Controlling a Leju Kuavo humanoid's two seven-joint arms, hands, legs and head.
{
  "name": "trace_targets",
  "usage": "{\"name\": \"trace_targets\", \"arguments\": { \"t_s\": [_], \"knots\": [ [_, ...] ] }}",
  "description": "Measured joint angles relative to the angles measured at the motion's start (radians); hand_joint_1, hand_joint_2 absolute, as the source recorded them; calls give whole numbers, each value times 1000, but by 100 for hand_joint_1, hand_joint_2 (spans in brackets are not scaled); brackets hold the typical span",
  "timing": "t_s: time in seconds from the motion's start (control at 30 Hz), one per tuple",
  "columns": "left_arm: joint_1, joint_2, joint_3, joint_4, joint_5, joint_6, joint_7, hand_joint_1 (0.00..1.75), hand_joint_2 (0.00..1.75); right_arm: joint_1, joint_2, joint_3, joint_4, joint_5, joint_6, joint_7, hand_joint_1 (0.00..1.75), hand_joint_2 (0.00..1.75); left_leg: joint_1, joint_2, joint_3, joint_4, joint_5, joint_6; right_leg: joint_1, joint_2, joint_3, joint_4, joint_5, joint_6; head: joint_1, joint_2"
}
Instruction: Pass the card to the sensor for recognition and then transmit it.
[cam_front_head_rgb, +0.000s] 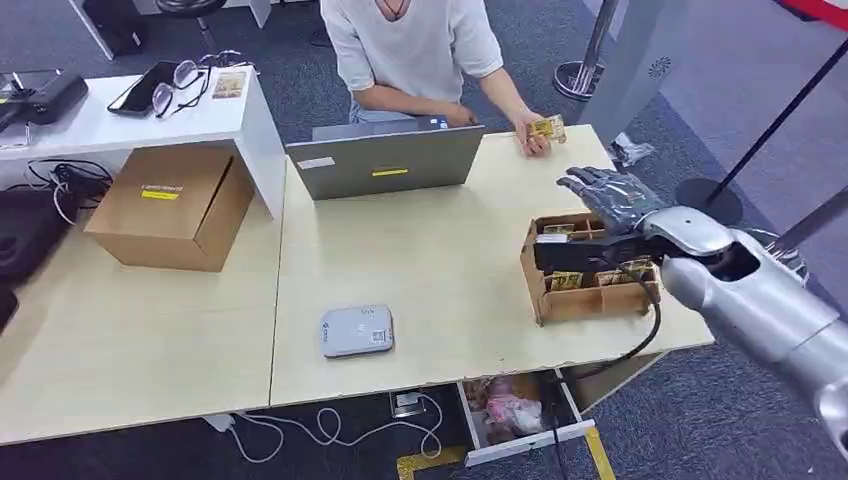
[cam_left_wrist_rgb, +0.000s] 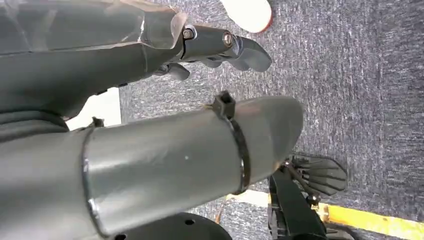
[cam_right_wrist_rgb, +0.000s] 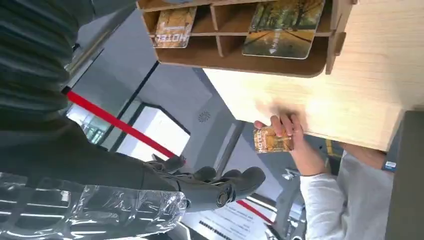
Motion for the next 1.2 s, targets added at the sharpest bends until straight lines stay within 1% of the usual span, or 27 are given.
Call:
{"name": "trace_targets", "arguments": {
  "t_s": [0.13, 0.3, 0.6, 0.93, 1.2],
  "knots": [
    [1, 2, 0, 0, 15, -2, -2, 0, 0, -10, -47, 29, -51, -30, 19, -5, 0, 175, 0, 0, 0, 0, 0, 0, 0, 0, 0, 0, 0, 0, 0, 0],
    [2, 2, 0, 0, 18, -5, -9, 0, 0, -10, -81, 59, -92, -59, 18, 7, 0, 175, 0, 0, 0, 0, 0, 0, 0, 0, 0, 0, 0, 0, 0, 0],
    [3, 2, 0, 0, 12, -13, -23, 0, 0, 22, -86, 103, -98, -82, -4, 16, 0, 175, 0, 0, 1, 0, 0, 0, 0, 0, 0, 0, 0, 0, 0, 0],
    [8, 2, 0, 0, -7, -20, -35, 0, 0, 70, -92, 122, -104, -92, -16, 32, 0, 175, 0, 0, 0, 0, 0, 0, 0, 0, 0, 0, 0, 0, 0, 0],
    [13, 3, 0, 0, -3, -26, -45, 0, 0, 74, -92, 122, -79, -71, -21, 58, 0, 175, 0, 0, 0, 0, 0, 0, 0, 0, 0, 0, 0, 0, 0, 0]
  ]
}}
